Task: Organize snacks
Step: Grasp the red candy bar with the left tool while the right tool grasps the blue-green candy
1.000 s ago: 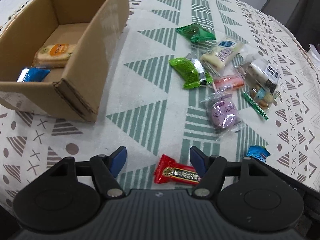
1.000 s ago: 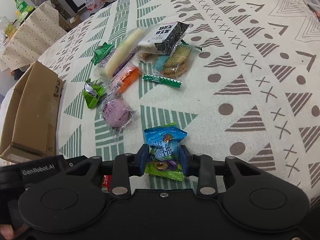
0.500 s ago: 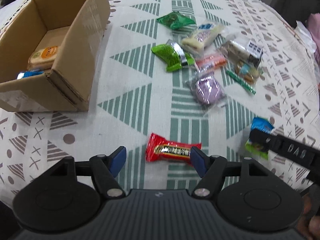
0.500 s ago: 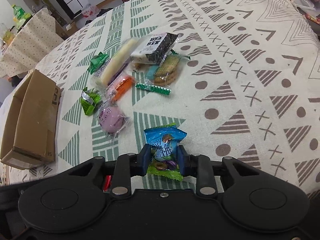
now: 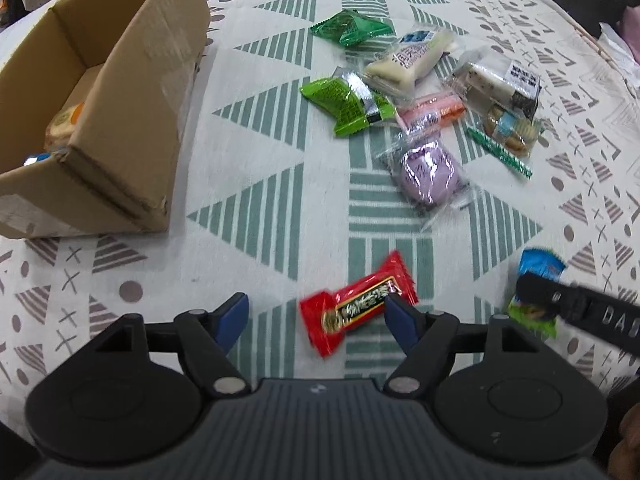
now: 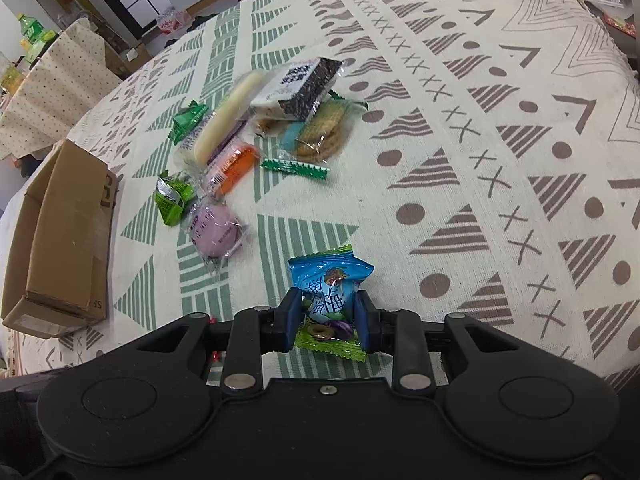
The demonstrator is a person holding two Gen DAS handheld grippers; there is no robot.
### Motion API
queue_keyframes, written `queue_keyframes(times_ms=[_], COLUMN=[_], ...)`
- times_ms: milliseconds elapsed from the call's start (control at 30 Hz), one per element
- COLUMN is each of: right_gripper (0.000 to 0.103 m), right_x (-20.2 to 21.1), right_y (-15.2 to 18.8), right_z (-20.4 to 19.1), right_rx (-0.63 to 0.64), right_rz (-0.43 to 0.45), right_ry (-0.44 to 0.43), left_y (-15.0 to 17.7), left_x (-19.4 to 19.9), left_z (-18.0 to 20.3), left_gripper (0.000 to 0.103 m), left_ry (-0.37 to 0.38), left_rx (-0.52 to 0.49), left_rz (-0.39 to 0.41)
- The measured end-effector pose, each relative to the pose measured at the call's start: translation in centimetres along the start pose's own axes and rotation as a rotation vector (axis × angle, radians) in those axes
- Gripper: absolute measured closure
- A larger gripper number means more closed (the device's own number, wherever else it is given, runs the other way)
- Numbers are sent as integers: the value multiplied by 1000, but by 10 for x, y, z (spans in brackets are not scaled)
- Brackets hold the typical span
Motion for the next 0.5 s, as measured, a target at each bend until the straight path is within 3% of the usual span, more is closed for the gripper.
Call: queue_keyframes(times_ms=[367,433,500], right_gripper=[72,72,73], right_x=[-9,-10,-11], right_y=[1,1,2], right_z=[-4,-6,-8], right_rx=[17,30,40], right_rz=[-20,-20,-20], right_ry=[-9,-9,-9], left_y=[-1,-2,-2], left_x=[-5,-4,-3], left_z=[5,7,6], left_gripper=[34,41,57], left_ry=[7,6,-7], left_rx=[-2,-12,-20], left_rz=[11,25,32])
Point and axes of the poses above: each gripper's, at about its wrist camera, not at the fingertips, and x roughly against the way its jaws point, z to its right, y to its underside, the point moved 10 cm from there along -x, roughly the way its jaws point, and after that the axes turned 8 degrees about x, right-handed, at the moved point
